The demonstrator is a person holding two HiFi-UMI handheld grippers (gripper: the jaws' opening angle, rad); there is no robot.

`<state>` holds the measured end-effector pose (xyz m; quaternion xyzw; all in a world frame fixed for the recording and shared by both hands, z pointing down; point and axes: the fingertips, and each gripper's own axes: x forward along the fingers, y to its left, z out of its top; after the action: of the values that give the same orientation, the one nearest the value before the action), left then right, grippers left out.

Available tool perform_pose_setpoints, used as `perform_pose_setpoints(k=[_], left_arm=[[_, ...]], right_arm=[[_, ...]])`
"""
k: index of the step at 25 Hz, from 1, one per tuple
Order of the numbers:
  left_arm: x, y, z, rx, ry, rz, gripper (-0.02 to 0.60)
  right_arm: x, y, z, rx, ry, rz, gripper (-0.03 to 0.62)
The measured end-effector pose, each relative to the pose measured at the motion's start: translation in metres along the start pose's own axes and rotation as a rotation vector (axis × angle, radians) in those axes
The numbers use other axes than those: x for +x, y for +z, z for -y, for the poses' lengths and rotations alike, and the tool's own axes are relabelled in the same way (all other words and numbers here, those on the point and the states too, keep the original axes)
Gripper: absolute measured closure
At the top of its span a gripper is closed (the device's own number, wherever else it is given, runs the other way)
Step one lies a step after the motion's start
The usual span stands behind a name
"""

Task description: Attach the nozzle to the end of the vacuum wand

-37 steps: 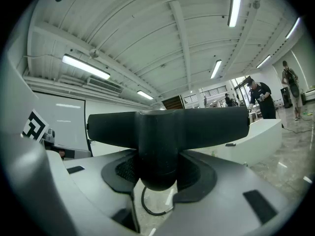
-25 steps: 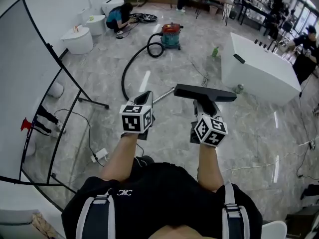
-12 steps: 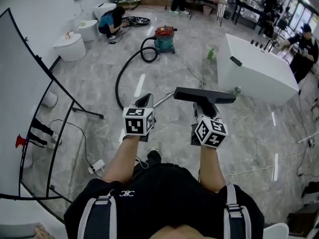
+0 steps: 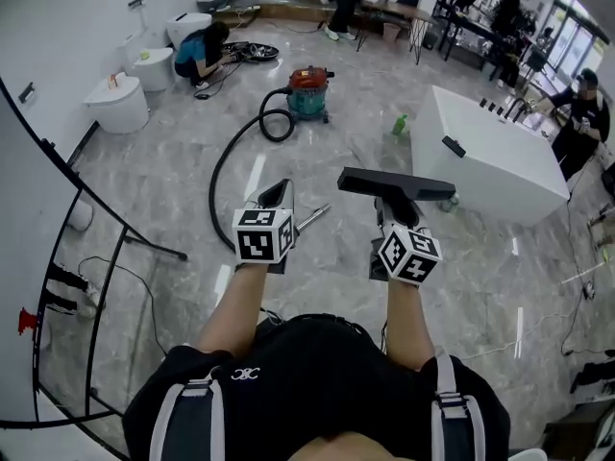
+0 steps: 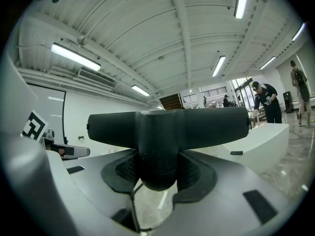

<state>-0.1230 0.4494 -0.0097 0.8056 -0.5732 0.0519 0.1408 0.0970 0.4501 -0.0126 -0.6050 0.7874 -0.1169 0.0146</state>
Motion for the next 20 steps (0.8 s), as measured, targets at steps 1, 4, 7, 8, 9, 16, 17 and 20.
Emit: perform_pose_setpoints(k=[1,4,7,8,9,16,17,20], left_arm=[[0.011,0.004,-0.010,-0.001,-0.001,-0.004,0.572],[0.042,0.012,-0.038,-0.003,-0.010,-0.021,0.572],[0.070,0.021,-0.059,-0.003,-0.022,-0.031,0.572],[0.079,0.022,-0.063,-0.005,-0.024,-0.037,0.572],[0.087,0.022,-0.066,-0.007,-0.026,-0.045,0.572],[0.137,0.009,-0.077,0.001,-0.053,-0.122,0.572],[0.145,0.010,-0.078,0.008,-0.052,-0.129,0.572],[0.171,0.016,-0.080,0.032,-0.044,-0.134,0.572]], right_arm=[[0.015,0.002,-0.004,-0.010,-0.001,0.004,0.407],[0.056,0.008,-0.017,-0.020,0.011,0.013,0.407],[0.088,0.012,-0.024,-0.023,0.018,0.019,0.407],[0.095,0.011,-0.024,-0.022,0.014,0.017,0.407],[0.102,0.009,-0.022,-0.019,0.010,0.011,0.407],[0.142,-0.007,0.000,0.032,-0.027,-0.032,0.407],[0.148,-0.008,0.004,0.039,-0.030,-0.033,0.407],[0.173,-0.005,0.021,0.057,-0.035,-0.030,0.407]])
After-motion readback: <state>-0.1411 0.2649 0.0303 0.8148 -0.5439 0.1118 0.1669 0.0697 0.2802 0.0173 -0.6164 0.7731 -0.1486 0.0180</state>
